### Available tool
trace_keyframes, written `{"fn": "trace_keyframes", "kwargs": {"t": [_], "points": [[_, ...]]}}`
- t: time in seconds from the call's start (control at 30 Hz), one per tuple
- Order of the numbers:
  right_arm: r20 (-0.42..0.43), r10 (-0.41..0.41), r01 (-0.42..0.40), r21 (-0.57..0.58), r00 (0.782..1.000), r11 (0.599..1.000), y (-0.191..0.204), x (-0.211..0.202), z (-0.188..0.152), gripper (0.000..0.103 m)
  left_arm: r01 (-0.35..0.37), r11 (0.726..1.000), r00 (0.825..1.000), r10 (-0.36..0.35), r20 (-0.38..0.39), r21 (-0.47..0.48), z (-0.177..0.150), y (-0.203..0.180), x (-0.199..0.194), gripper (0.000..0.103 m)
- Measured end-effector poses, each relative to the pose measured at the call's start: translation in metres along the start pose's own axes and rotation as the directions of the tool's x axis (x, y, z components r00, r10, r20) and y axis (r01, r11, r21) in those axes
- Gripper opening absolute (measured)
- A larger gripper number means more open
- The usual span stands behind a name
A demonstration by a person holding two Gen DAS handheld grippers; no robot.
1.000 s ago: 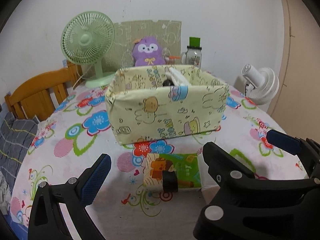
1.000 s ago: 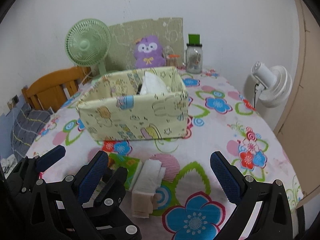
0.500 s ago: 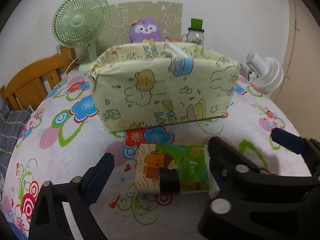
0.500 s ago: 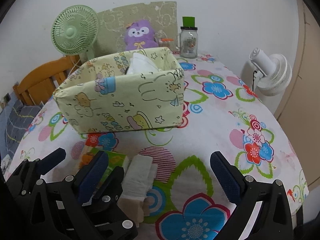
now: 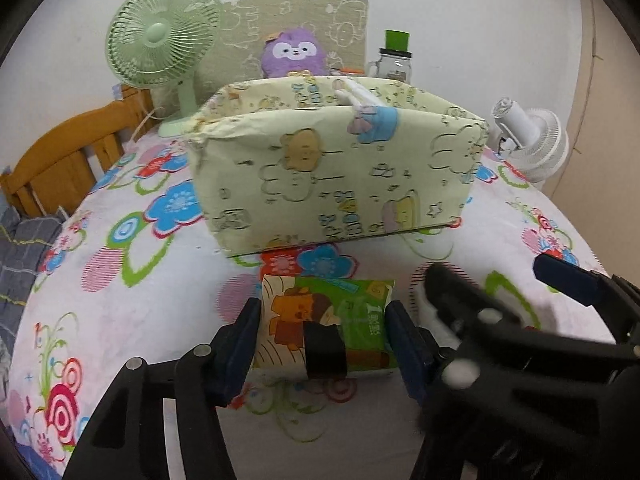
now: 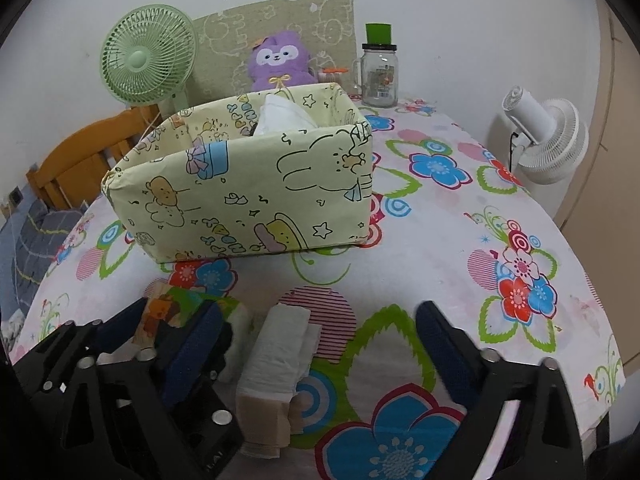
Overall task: Organize soft objects
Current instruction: 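Grasp the green snack packet with the left gripper while the right grasps the white tissue roll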
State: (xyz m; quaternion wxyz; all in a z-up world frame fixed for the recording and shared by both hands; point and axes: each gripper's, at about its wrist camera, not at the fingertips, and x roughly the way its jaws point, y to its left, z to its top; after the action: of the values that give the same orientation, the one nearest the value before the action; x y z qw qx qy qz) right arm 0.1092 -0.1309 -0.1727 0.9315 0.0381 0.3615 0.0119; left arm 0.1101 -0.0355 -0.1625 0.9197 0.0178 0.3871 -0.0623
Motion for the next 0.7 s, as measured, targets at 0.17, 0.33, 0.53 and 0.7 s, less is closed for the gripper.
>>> {"fn": "trace_keyframes", "kwargs": {"t": [0.17, 0.33, 0.53, 0.7], "points": [[-0.021, 0.001, -0.001, -0.010, 1.000, 1.000, 0.007, 0.003, -0.003, 0.086, -0.024, 0.999, 1.000, 0.024, 0.000, -0.024, -0.005, 0.013, -0.003, 0.064], [-0.050, 0.010, -0.010, -0.015, 0.999, 1.000, 0.013, 0.011, -0.007, 0.080, -0.014, 1.000, 1.000, 0.014, -0.001, -0.022, -0.009, 0.017, -0.007, 0.063], [-0.110, 0.058, -0.055, 0.036, 0.992, 0.998, 0.013, 0.025, -0.010, 0.063, -0.028, 1.000, 1.000, 0.028, 0.002, 0.007, -0.011, 0.013, -0.005, 0.064], [-0.112, 0.098, -0.095, 0.035, 0.989, 0.995, 0.019, 0.028, -0.010, 0.043, -0.025, 1.000, 1.000, 0.025, -0.001, 0.013, -0.011, 0.012, -0.003, 0.065]]}}
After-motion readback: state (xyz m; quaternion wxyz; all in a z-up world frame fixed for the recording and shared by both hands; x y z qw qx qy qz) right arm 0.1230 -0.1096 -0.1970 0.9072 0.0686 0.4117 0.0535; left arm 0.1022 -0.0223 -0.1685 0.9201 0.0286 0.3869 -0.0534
